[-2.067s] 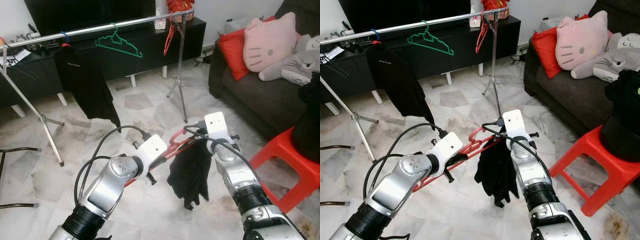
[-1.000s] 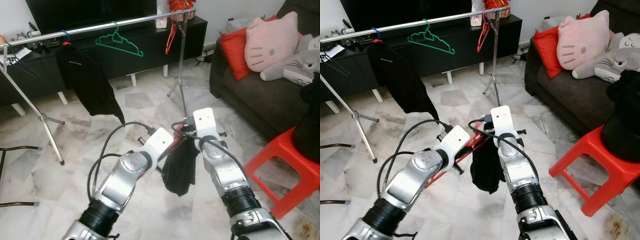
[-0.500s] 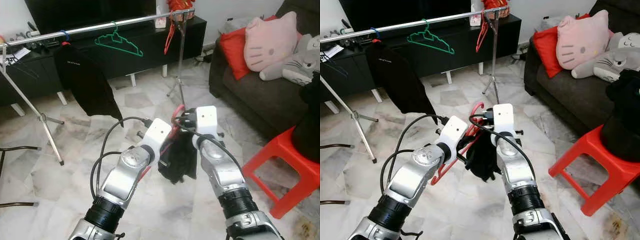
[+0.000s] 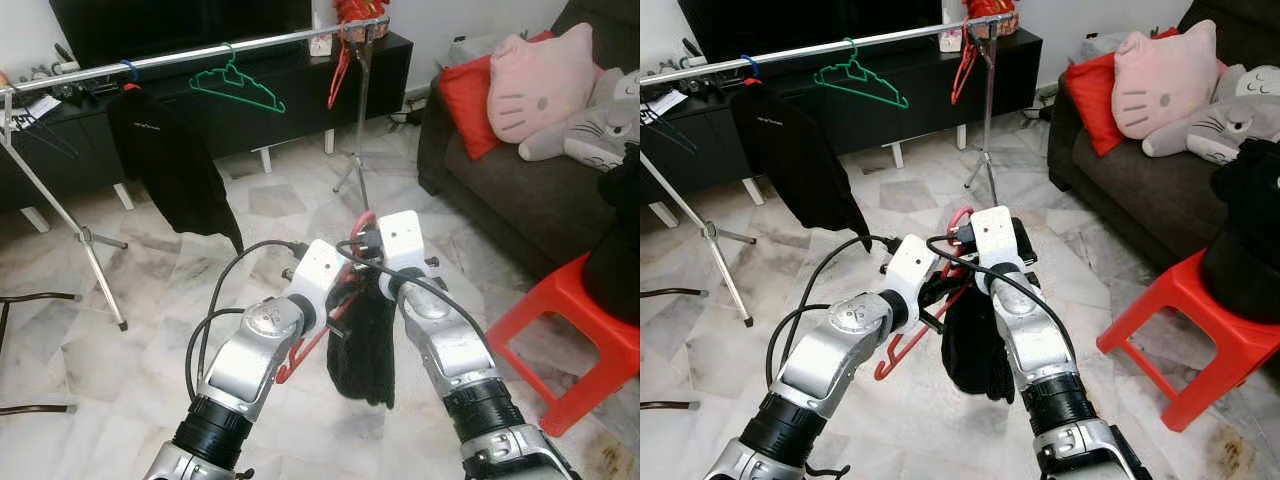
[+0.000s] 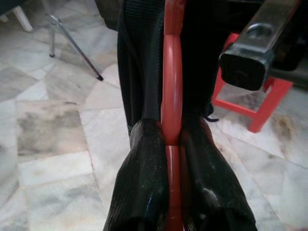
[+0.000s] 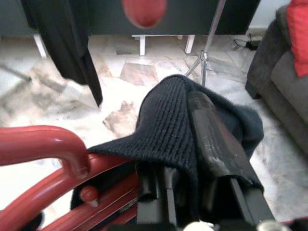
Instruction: Hang hanger
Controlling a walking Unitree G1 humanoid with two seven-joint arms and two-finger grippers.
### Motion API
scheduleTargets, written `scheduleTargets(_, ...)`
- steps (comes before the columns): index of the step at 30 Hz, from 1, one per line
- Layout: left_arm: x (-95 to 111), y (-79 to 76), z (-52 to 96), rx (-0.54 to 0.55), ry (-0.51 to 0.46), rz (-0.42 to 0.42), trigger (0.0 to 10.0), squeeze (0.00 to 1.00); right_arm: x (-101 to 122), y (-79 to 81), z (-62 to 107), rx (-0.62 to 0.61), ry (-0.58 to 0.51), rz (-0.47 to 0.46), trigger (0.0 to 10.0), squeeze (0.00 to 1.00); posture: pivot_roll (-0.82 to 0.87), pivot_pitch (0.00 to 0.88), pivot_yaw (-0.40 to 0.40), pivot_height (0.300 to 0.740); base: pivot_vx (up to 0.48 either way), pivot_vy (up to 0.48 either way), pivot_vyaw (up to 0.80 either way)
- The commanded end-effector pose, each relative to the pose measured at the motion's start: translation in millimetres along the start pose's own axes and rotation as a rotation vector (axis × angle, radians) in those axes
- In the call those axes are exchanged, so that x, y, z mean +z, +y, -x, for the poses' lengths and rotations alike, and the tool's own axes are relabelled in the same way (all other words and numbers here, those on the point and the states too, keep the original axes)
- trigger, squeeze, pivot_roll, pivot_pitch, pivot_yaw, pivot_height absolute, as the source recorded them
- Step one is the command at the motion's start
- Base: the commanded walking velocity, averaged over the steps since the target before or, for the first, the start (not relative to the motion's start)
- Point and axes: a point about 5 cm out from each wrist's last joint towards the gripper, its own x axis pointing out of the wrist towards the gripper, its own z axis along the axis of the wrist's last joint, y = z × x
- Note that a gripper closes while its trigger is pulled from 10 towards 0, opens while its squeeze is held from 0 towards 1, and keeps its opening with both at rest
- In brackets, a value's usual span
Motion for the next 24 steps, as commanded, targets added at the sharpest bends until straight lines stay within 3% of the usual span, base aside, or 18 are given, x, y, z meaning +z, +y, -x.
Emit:
scheduleTargets(1, 5, -5.1, 2.4, -0.047, -0.021, -0.008, 10.0, 0.00, 7, -5.8, 0.6, 0.004, -0.036, 0.060, 10.0, 0.00, -0.08, 0.041, 0.023, 0.740, 0.000, 0.000, 0.00)
scheduleTargets(3, 3, -5.6, 3.0, -0.057, -0.012, -0.013, 10.0, 0.00, 6, -12.4, 0.9, -0.001, -0.027, 0.097, 10.0, 0.00, -0.08, 0.041, 0.023, 0.740, 0.000, 0.000, 0.00)
scheduleTargets(6, 1, -7.6, 3.7, -0.082, 0.000, -0.024, 10.0, 0.00, 3, -25.2, 2.3, 0.023, -0.013, 0.253, 10.0, 0.00, -0.08, 0.042, 0.024, 0.740, 0.000, 0.000, 0.00)
scheduleTargets(24, 1, -7.7, 3.7, -0.083, 0.001, -0.026, 10.0, 0.00, 3, -26.7, 2.4, 0.022, -0.013, 0.259, 10.0, 0.00, -0.08, 0.042, 0.024, 0.740, 0.000, 0.000, 0.00)
